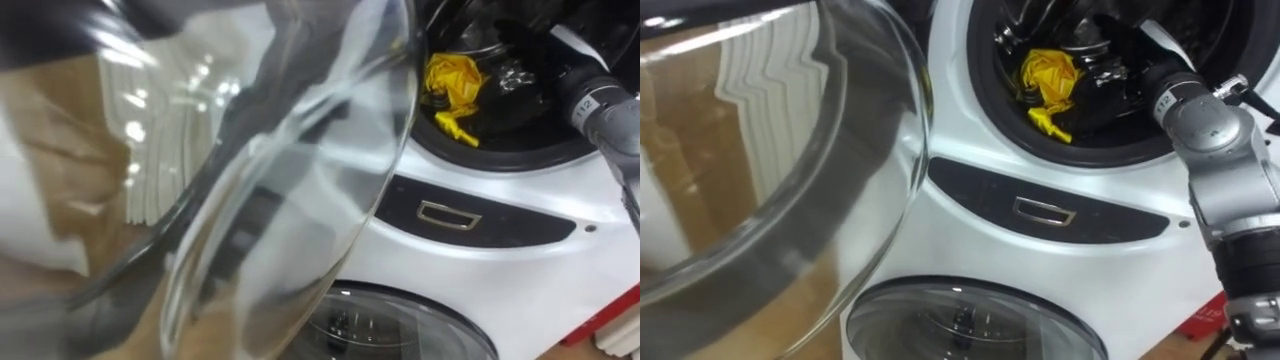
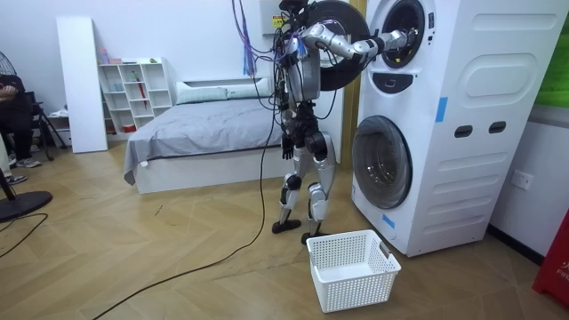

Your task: Pick clothes from washing machine

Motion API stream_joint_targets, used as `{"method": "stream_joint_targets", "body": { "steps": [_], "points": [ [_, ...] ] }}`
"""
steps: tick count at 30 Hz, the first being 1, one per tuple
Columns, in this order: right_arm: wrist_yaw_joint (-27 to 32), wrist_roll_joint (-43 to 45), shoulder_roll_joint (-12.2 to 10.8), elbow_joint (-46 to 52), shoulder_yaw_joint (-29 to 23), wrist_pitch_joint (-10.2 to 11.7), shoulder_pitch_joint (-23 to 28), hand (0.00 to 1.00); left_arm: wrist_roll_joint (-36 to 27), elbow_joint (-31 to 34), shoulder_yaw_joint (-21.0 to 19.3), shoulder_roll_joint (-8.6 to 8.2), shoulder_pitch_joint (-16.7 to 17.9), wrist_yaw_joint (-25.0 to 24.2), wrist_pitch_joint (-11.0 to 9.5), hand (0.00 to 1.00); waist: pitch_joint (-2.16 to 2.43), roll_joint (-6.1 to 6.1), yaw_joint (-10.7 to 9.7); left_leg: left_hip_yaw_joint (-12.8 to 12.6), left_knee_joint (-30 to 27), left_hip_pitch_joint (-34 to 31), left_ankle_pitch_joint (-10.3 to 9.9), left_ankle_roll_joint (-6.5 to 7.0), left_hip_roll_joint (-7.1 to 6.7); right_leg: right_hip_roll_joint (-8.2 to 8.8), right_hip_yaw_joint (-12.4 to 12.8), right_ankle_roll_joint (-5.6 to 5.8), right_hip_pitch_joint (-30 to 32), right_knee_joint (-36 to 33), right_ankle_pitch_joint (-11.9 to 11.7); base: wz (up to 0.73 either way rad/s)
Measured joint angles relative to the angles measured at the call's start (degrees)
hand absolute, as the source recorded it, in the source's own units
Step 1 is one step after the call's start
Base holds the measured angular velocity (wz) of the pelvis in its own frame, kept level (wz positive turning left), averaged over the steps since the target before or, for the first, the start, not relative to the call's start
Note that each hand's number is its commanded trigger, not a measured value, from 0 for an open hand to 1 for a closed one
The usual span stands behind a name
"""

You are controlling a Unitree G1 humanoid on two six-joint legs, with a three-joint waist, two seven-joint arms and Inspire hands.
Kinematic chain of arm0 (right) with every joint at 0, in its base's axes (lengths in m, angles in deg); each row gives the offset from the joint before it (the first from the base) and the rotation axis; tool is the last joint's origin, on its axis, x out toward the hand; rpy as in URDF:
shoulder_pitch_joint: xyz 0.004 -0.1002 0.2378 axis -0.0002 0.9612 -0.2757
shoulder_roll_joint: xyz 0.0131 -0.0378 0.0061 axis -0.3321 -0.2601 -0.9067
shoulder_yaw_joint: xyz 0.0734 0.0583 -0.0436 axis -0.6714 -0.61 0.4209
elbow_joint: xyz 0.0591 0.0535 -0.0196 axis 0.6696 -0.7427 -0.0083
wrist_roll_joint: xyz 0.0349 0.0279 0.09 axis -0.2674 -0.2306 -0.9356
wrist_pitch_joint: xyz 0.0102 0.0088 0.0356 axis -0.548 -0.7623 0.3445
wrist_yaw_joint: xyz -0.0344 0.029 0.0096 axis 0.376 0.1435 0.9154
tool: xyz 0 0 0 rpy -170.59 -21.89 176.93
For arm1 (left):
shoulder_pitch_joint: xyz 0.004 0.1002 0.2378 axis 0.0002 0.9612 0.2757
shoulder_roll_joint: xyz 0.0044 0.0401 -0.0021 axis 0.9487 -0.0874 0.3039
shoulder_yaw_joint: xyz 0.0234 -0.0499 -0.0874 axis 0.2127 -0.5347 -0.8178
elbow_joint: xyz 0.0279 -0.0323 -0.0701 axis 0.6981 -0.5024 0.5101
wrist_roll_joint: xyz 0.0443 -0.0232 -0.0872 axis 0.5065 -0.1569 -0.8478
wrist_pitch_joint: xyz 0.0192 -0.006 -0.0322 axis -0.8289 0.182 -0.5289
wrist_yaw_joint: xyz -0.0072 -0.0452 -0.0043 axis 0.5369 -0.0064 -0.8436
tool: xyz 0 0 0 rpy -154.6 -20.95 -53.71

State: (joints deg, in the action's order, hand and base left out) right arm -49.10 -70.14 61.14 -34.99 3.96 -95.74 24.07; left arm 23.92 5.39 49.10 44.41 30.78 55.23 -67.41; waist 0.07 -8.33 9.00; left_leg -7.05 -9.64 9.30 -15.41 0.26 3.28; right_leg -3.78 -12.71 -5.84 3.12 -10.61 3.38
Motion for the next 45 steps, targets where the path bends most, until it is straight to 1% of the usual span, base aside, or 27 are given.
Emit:
{"method": "stream_joint_targets", "body": {
  "steps": [2,5,7,10,12,15,18,19,20,21,22,24,26,30,32,34,35,37,40,42,45],
  "points": [
    [-0.12,0.46,-0.18,-1.18,0.31,-0.01,-0.03,0.0,-0.05,0.02,0.03,0.24,-0.12,0.01,-0.01,0.0,0.2,-0.32,0.44,0.06,-0.1,0.08,0.01,-0.01,-0.06,0.11,-0.02,0.0,-0.17,0.06,0.0,0.0],
    [-0.56,0.42,-0.24,-3.35,0.58,-0.06,-0.08,0.0,-0.82,0.02,0.11,0.58,-0.35,-0.03,0.0,0.0,0.16,-0.62,1.12,0.09,-0.4,0.37,0.01,-0.01,-0.13,0.26,-0.17,-0.03,-0.68,0.1,0.05,0.0],
    [-1.1,0.42,-0.23,-4.75,0.89,-0.07,-0.34,0.0,-2.16,0.0,0.11,0.83,-0.27,-0.14,0.12,0.0,0.14,-0.68,1.5,0.18,-0.68,0.36,0.01,0.0,-0.2,0.4,-0.31,-0.03,-0.78,0.03,0.05,0.03],
    [-1.67,0.57,-0.22,-7.38,0.89,-0.04,-0.77,0.0,-2.19,-0.09,0.12,1.3,-0.39,-0.35,0.19,0.0,0.06,-0.72,2.31,0.47,-0.43,0.49,-0.09,-0.1,-0.18,0.43,-0.54,-0.03,-1.09,0.05,0.04,0.04],
    [-2.19,0.62,-0.22,-8.77,0.89,0.0,-1.33,0.0,-2.19,-0.31,0.12,1.39,-0.42,-0.38,0.19,0.0,0.05,-0.71,2.38,0.83,-0.48,0.51,-0.09,-0.11,-0.19,0.5,-0.82,-0.1,-1.27,0.06,0.0,0.08],
    [-3.89,0.47,-0.19,-10.55,1.4,-0.01,-2.05,0.0,-2.11,-0.57,1.26,1.71,-0.53,-1.0,1.1,0.0,0.0,-0.66,2.35,1.27,-0.55,0.81,-0.06,-0.23,-0.07,0.56,-1.61,-0.27,-1.89,0.16,0.05,0.11],
    [-6.96,-0.19,-0.14,-12.89,1.78,-0.04,-3.45,0.0,-2.06,-3.16,1.62,2.02,-1.51,-2.1,1.33,0.0,-0.09,-0.52,2.35,1.71,-0.32,1.43,-0.02,-0.4,0.05,0.41,-1.72,-0.35,-2.54,0.27,0.2,0.04],
    [-8.33,-0.53,0.0,-13.62,2.29,-0.04,-3.72,0.08,-2.05,-4.04,1.63,2.07,-1.79,-2.21,1.37,0.0,-0.12,-0.47,2.32,1.88,-0.32,1.54,-0.03,-0.46,0.1,0.26,-1.79,-0.47,-2.93,0.91,0.1,0.0],
    [-9.63,-0.44,0.14,-13.59,2.44,-0.01,-3.74,0.37,-2.04,-5.07,1.61,2.17,-2.02,-2.73,1.37,0.0,-0.25,-0.29,2.4,2.03,-0.18,1.98,-0.05,-0.51,0.15,0.11,-1.76,-0.49,-3.42,1.12,0.05,0.0],
    [-10.34,-0.37,0.14,-13.61,2.49,-0.01,-3.73,0.88,-2.05,-5.42,1.61,2.22,-2.07,-2.91,1.42,0.0,-0.33,-0.18,2.36,2.18,-0.08,2.27,-0.05,-0.51,0.16,0.08,-1.74,-0.49,-3.68,1.06,0.05,0.05],
    [-11.92,-0.24,0.26,-13.66,2.6,-0.02,-3.66,1.0,-2.09,-5.98,1.65,2.34,-2.16,-3.05,1.42,0.0,-0.38,-0.11,2.17,2.56,-0.06,2.47,-0.1,-0.57,0.17,0.02,-1.75,-0.37,-3.94,1.09,0.15,0.06],
    [-13.41,-0.68,0.84,-13.64,2.61,-0.01,-3.58,1.0,-2.12,-6.17,1.79,2.53,-2.55,-3.08,1.66,0.0,-0.46,0.0,2.16,2.52,-0.05,2.48,-0.13,-0.62,0.18,-0.05,-1.69,-0.37,-3.94,1.12,0.15,0.02],
    [-13.96,-1.95,1.1,-13.36,2.6,0.11,-3.33,1.0,-2.04,-6.08,2.79,3.05,-3.25,-3.23,1.71,0.0,-0.5,0.05,2.26,2.54,0.0,2.48,-0.13,-0.62,0.23,-0.12,-1.61,-0.38,-3.91,1.11,0.16,0.0],
    [-13.33,-2.14,1.1,-13.34,2.11,0.6,-3.31,1.0,-1.91,-6.1,3.83,3.97,-4.78,-3.83,1.37,0.0,-0.51,0.09,2.39,2.59,0.06,2.46,-0.14,-0.64,0.3,-0.21,-1.6,-0.44,-3.84,1.12,0.19,0.0],
    [-12.55,-2.58,1.06,-12.96,0.18,1.45,-2.65,1.0,-1.78,-6.11,3.84,4.02,-5.32,-3.83,0.84,0.0,-0.57,0.33,2.51,2.61,0.14,2.47,-0.15,-0.65,0.33,-0.27,-1.6,-0.46,-3.78,1.12,0.31,0.0],
    [-11.5,-3.79,1.08,-12.7,-0.41,2.54,-2.15,1.0,-1.78,-6.15,3.85,4.02,-5.35,-3.82,0.8,0.0,-0.61,0.54,2.5,2.62,0.21,2.46,-0.15,-0.66,0.38,-0.34,-1.59,-0.44,-3.68,1.12,0.34,0.0],
    [-10.56,-4.03,1.04,-12.19,-0.89,3.22,-1.72,1.0,-1.8,-6.14,3.86,4.01,-5.49,-3.81,0.8,0.0,-0.67,0.7,2.47,2.62,0.2,2.45,-0.15,-0.66,0.44,-0.42,-1.6,-0.43,-3.5,1.11,0.37,0.0],
    [-10.46,-4.54,0.99,-11.81,-1.72,3.87,-1.65,1.0,-1.82,-6.14,3.88,4.01,-5.5,-3.79,0.79,0.0,-0.85,0.97,2.58,2.62,0.23,2.34,-0.15,-0.66,0.49,-0.47,-1.61,-0.37,-3.34,1.11,0.54,0.0],
    [-10.57,-6.11,1.03,-10.79,-1.99,4.55,-0.72,1.0,-1.81,-6.18,3.87,4.08,-5.37,-3.81,0.84,0.0,-0.81,1.02,2.31,2.59,0.12,2.35,-0.15,-0.66,0.53,-0.48,-1.63,-0.31,-3.38,1.04,0.84,0.0],
    [-10.46,-6.26,1.03,-10.79,-1.99,4.59,-0.72,1.0,-1.81,-6.19,3.88,4.08,-5.89,-3.82,0.72,0.0,-0.79,0.99,2.33,2.53,0.1,2.35,-0.15,-0.66,0.53,-0.47,-1.62,-0.28,-3.38,1.04,0.91,0.0],
    [-10.08,-6.54,1.06,-10.96,-1.98,4.61,-0.6,1.0,-2.13,-6.13,3.88,4.14,-6.23,-3.81,0.04,0.0,-0.74,0.93,2.41,2.44,-0.04,2.41,-0.14,-0.66,0.53,-0.46,-1.62,-0.28,-3.53,1.05,1.03,0.0]
  ]
}}
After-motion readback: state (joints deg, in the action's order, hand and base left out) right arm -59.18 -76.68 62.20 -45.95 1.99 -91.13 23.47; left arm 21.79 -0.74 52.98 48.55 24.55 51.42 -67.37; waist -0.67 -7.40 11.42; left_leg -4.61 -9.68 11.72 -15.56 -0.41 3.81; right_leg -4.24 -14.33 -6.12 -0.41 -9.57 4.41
